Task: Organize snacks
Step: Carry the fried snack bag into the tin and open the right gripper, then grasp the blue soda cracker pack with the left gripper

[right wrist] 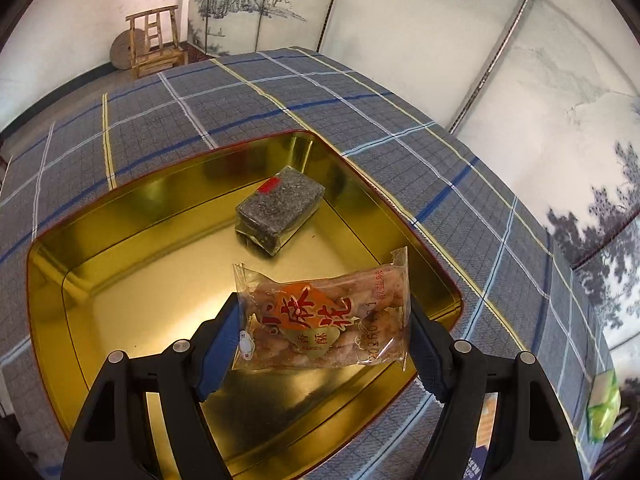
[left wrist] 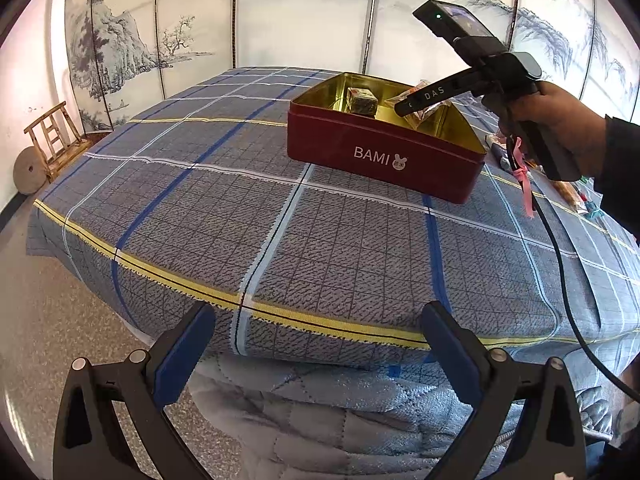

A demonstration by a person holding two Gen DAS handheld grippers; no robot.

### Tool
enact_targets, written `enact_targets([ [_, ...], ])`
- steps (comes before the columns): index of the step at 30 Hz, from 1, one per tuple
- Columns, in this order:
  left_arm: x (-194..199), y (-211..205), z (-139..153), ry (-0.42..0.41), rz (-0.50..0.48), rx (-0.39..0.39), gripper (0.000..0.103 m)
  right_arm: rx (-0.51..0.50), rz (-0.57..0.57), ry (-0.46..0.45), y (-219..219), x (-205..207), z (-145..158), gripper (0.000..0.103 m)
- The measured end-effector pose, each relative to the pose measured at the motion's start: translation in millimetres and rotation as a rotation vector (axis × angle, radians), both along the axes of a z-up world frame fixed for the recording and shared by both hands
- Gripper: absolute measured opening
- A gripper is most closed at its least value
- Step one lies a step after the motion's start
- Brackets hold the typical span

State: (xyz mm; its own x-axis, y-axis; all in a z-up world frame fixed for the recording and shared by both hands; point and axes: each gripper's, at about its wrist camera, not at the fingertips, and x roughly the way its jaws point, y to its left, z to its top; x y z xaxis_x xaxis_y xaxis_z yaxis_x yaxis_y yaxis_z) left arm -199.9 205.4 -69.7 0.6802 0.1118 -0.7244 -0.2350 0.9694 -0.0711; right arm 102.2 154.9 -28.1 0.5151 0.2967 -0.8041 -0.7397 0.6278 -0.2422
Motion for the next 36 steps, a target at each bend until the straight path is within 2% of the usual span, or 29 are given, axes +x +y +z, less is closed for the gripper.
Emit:
enact_targets([
  [6,1,-3,-1,0.010,-0.010,0.012,0.102,-0.063,0.050,0.029,8,8,-16,0.077],
  [13,2,-4,-3,0.025,-0.007,0.016,0.102,-0.052,0.048,0.087,5,22,-21,0.080],
  [17,3,-7,-2,0.031,-0.014,0.033,0.102,-0.042,0.041,0.072,6,21,-21,0.083],
  [19,3,-9,0,0.030,-0.014,0.041,0.102,-0.026,0.040,0.036,4,16,-18,0.084],
  [22,3,-11,3,0.030,-0.014,0.055,0.102,0.079,0.052,-0.029,-10,-2,2,0.084],
  [25,4,-17,7,0.022,-0.023,0.072,0.102,0.220,0.023,-0.092,-43,-19,30,0.084],
  [28,9,-25,11,0.016,-0.049,0.087,0.102,0.337,-0.054,-0.145,-91,-29,52,0.093],
  [31,22,-42,24,-0.018,-0.111,0.096,0.102,0.415,-0.215,-0.203,-159,-34,63,0.095],
  [34,45,-63,40,-0.065,-0.185,0.070,0.102,0.397,-0.449,-0.261,-238,-36,53,0.098],
  [36,68,-80,50,-0.086,-0.230,0.055,0.102,0.423,-0.594,-0.246,-296,-35,42,0.098],
])
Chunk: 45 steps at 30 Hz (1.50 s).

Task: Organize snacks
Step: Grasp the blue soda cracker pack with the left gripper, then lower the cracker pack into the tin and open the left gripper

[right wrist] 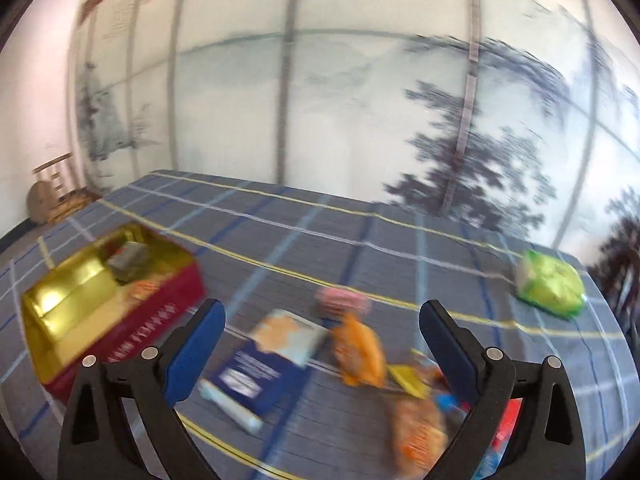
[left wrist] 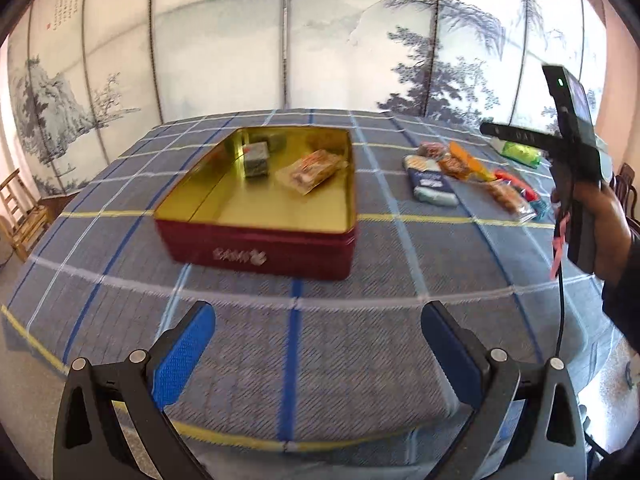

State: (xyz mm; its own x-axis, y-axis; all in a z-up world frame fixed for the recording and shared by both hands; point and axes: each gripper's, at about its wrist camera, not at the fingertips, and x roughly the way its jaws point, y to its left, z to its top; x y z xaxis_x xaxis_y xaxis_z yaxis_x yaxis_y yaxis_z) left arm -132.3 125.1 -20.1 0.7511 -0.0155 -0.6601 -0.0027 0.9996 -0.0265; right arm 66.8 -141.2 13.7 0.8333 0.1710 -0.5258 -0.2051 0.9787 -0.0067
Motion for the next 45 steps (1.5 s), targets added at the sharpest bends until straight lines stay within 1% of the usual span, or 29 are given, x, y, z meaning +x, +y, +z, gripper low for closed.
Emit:
enact_targets([
  [2,27,-20,7,-0.007,-0.054,-0.014,0.102,0.065,-0.112,0.033,-53,-1,-10,0.098],
  [4,55,-44,12,-0.005,-0.103,-0.008,0.102,0.128,-0.193,0.048,-97,-5,-20,0.098],
  [7,104,-77,10,0.009,-0.141,-0.012,0.102,0.217,-0.253,0.053,-140,-13,-31,0.099],
  [9,138,-98,5,0.031,-0.160,-0.017,0.102,0.276,-0.268,0.063,-157,-15,-40,0.100],
  [11,169,-114,-5,0.084,-0.158,-0.022,0.101,0.355,-0.267,0.065,-171,-17,-42,0.101],
  [13,197,-129,-17,0.116,-0.179,0.010,0.101,0.389,-0.254,0.055,-173,-21,-42,0.102],
  [14,207,-135,-23,0.125,-0.177,0.037,0.096,0.408,-0.242,0.056,-174,-21,-42,0.102],
  [15,218,-138,-31,0.139,-0.157,0.064,0.089,0.421,-0.241,0.053,-175,-21,-42,0.102],
  [17,233,-141,-41,0.175,-0.158,0.073,0.087,0.454,-0.247,0.044,-179,-23,-43,0.103],
  [18,239,-140,-45,0.190,-0.153,0.076,0.085,0.477,-0.247,0.047,-183,-24,-45,0.103],
  [19,242,-140,-47,0.192,-0.142,0.086,0.082,0.500,-0.256,0.057,-187,-23,-47,0.103],
  [20,244,-141,-49,0.191,-0.144,0.092,0.082,0.521,-0.273,0.070,-191,-21,-51,0.103],
  [22,247,-143,-48,0.190,-0.155,0.085,0.081,0.570,-0.308,0.095,-200,-21,-59,0.103],
  [24,248,-142,-48,0.194,-0.178,0.049,0.066,0.617,-0.326,0.120,-208,-20,-66,0.103],
  [25,248,-143,-47,0.189,-0.182,0.048,0.062,0.625,-0.336,0.127,-209,-19,-68,0.103],
  [26,247,-146,-46,0.182,-0.190,0.054,0.050,0.624,-0.335,0.127,-208,-19,-67,0.103],
  [27,248,-150,-45,0.181,-0.202,0.050,0.046,0.621,-0.326,0.121,-209,-19,-68,0.103],
  [29,248,-152,-45,0.179,-0.197,0.055,0.045,0.609,-0.313,0.114,-208,-19,-68,0.103],
  [32,246,-153,-43,0.172,-0.190,0.063,0.045,0.633,-0.320,0.109,-214,-22,-71,0.103],
  [34,238,-152,-33,0.138,-0.185,0.070,0.045,0.648,-0.330,0.111,-218,-25,-73,0.103],
  [39,212,-137,17,0.026,-0.166,0.068,0.045,0.643,-0.329,0.125,-216,-22,-71,0.103],
  [41,207,-123,36,0.009,-0.143,0.057,0.045,0.645,-0.329,0.128,-215,-21,-71,0.103],
  [45,200,-97,61,-0.025,-0.084,0.086,0.045,0.645,-0.327,0.133,-215,-21,-71,0.103],
])
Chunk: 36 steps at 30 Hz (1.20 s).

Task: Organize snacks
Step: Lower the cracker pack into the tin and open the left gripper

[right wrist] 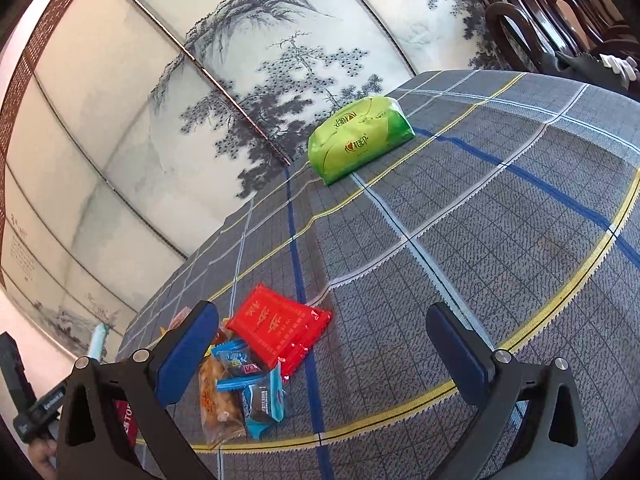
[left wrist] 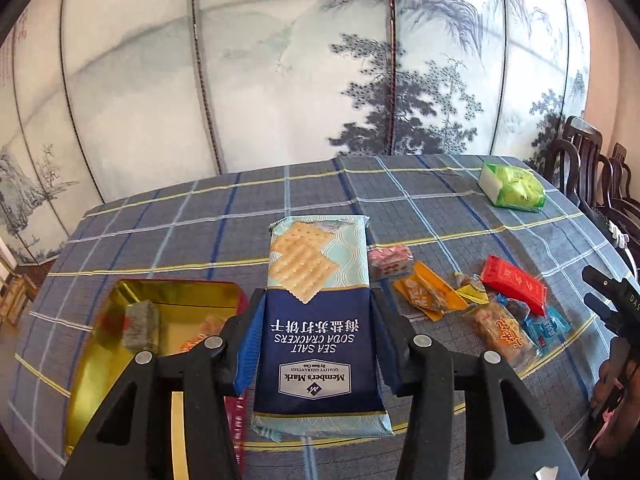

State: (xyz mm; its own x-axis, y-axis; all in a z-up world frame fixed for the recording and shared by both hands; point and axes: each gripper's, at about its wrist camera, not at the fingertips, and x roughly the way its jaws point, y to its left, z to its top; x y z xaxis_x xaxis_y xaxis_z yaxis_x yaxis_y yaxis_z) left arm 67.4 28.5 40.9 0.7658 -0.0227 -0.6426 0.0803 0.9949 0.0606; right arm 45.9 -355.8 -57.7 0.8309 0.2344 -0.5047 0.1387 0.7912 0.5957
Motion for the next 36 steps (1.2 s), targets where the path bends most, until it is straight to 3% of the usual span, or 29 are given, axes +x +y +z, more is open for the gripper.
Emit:
enact_targets([
  [11,-12,60,19,-0.047,0.122,0.073,0.045,-0.004,0.002,0.017,3,1,-4,0.103],
  [26,-24,102,1,-0.020,0.189,0.125,0.045,-0.005,0.003,0.037,4,5,-6,0.103],
  [36,-39,143,-29,0.041,0.246,0.125,0.045,-0.010,0.008,0.045,6,5,-7,0.103],
])
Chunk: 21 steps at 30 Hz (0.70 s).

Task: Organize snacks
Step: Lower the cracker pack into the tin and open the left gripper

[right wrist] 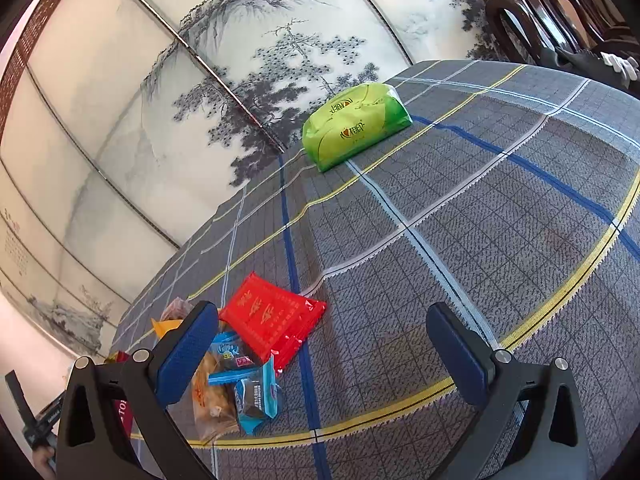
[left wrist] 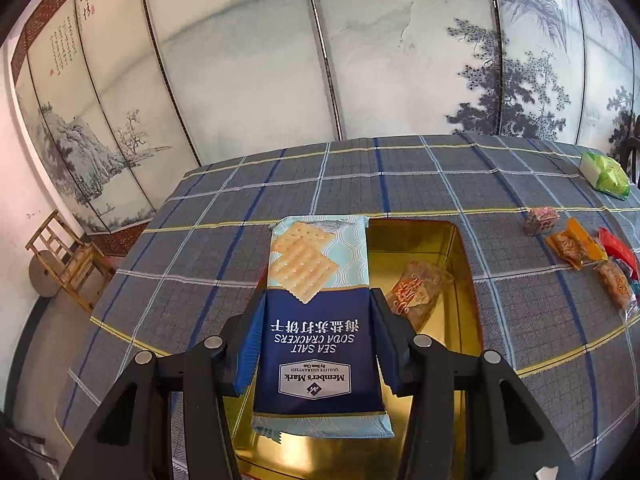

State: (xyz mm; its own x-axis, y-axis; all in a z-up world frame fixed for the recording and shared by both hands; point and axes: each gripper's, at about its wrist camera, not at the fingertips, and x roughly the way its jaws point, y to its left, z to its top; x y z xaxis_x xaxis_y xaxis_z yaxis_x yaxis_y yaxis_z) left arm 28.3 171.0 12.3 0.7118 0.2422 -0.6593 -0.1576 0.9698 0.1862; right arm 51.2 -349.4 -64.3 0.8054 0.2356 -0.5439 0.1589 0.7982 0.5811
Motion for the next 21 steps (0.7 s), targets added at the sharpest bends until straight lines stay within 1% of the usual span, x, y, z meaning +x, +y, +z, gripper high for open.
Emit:
enact_targets([
  [3,-4,11,-6,0.011,0.016,-0.029,0.045,-0.003,0.002,0.006,1,0,-1,0.103],
  [8,-10,17,-8,0.006,0.021,-0.040,0.045,-0.008,0.003,0.018,3,1,-1,0.103],
  [21,-15,9,-26,0.026,-0.002,-0.076,0.045,-0.014,0.003,0.030,5,5,-3,0.103],
])
